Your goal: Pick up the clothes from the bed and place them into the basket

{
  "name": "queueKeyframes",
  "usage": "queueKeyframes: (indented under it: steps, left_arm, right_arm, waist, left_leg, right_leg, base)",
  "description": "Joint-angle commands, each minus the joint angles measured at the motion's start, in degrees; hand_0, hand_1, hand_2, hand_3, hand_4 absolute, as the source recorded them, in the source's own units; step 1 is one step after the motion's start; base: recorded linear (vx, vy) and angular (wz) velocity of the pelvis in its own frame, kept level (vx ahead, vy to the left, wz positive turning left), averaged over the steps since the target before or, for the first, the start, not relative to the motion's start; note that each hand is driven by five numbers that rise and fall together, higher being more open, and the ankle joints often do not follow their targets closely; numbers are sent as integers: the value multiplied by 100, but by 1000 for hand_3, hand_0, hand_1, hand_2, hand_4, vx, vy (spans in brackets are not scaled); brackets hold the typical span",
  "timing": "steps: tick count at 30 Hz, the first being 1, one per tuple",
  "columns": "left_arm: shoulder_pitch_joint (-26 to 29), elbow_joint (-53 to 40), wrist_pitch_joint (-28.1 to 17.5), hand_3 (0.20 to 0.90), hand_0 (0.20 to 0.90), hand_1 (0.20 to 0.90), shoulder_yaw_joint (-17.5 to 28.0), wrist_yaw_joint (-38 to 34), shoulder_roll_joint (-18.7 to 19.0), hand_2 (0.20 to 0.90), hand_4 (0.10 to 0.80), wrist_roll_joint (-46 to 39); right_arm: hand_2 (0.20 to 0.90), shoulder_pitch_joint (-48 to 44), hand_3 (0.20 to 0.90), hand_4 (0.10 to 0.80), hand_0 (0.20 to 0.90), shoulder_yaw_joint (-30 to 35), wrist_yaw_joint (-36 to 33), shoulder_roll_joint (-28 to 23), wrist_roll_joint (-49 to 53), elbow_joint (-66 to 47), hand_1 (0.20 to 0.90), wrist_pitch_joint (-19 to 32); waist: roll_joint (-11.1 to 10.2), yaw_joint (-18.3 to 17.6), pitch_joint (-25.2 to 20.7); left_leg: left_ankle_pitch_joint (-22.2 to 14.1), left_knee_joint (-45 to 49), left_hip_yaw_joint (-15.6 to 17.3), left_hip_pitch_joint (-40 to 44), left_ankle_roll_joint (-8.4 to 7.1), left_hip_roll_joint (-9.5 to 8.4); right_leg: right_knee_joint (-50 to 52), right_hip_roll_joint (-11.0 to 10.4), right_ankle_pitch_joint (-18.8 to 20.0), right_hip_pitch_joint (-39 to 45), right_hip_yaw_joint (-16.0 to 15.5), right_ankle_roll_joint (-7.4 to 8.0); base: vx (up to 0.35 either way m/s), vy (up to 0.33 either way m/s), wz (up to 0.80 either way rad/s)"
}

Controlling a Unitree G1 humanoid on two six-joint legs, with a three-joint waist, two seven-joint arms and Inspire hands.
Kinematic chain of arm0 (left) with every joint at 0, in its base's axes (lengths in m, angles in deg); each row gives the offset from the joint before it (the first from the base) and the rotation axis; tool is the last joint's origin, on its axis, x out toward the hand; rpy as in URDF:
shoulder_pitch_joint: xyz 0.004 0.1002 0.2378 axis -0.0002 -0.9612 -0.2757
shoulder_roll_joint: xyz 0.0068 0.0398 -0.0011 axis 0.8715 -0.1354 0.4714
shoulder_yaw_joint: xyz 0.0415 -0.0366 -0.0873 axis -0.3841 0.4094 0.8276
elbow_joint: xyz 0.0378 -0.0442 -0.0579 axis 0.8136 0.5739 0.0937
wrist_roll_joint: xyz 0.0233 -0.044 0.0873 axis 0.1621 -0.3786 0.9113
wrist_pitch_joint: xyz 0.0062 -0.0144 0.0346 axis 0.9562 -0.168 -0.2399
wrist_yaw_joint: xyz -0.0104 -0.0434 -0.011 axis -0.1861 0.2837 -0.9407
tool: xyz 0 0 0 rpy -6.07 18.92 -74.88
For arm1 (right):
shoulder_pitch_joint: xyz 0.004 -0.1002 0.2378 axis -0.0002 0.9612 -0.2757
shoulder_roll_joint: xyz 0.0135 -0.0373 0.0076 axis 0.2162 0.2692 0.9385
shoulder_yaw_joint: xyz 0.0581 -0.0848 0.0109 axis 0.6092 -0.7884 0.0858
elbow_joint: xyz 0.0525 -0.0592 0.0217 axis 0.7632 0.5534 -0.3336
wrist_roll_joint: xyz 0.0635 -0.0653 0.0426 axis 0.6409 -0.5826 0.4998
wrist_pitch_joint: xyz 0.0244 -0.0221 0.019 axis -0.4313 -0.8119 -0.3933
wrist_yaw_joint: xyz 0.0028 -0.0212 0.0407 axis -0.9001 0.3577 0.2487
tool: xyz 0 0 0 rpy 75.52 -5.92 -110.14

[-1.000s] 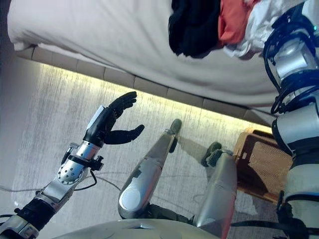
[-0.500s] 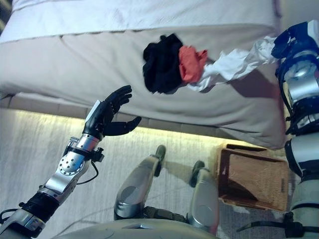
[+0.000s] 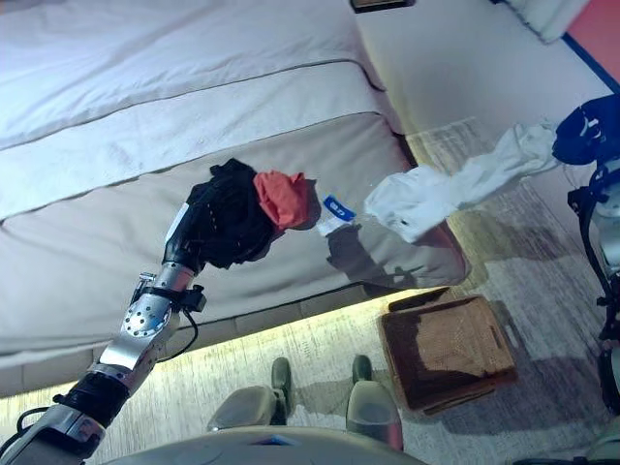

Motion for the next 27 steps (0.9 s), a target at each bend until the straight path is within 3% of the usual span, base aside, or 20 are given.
queueKeyframes:
  steps: [1,7,13,19,27]
  left_arm:
    - [127,102,-584,900,900,900,65,117,-220,900,800,-12]
    - [188,428,-656,900,900,900,24,295,-371,900,800,-102]
    - [384,638,-655,900,900,900,5,214,-560,900,800,141]
    - [496,757,-581,900,900,900,96,165,-692,900,800,314]
    - [614,954,-677,900,900,900,55,279,-787,900,800,315]
  right_arm:
    - [300,52,200,100,300,451,-421,-725,-145,-555,300,397]
    - [300,870,200,100,300,1190,-276,-610,-25,-1061,300,471]
    - [300,1249,200,100,300,1447,26,-339,107,-1612,300,610]
    - [300,1405,200,100,300,1435,488,-39,-7,-2024,300,500]
    - [300,1283,200,100,300,984,761,498,-86,-1703,300,362]
  waist:
    - [33,-148,-766]
    - [53,-462,-807]
    - [68,-781,-746]
    - [151,-1020,-672]
    - [357,-1107,-477]
  left_leg:
    - [-383,155,3,-90,45,192]
    - [-279,-192,198,78,8,285]
    - [-344,-128,509,46,3,363]
    - [-485,78,762,19,6,376]
    - [-643,338,881,-63,24,365]
  right_leg:
    - [340,446,75,-242,-22,-248]
    - [222,509,185,-280,209,-173]
    - [245,552,259,-490,499,-116]
    - [287,565,259,-576,676,-108]
    - [389,514,238,-707,768,-111]
  base:
    - [-7,3,-37]
    - [-34,-1,-27]
    - [-61,1,-27]
    - [-4,14,-30]
    - [-28,13,-18]
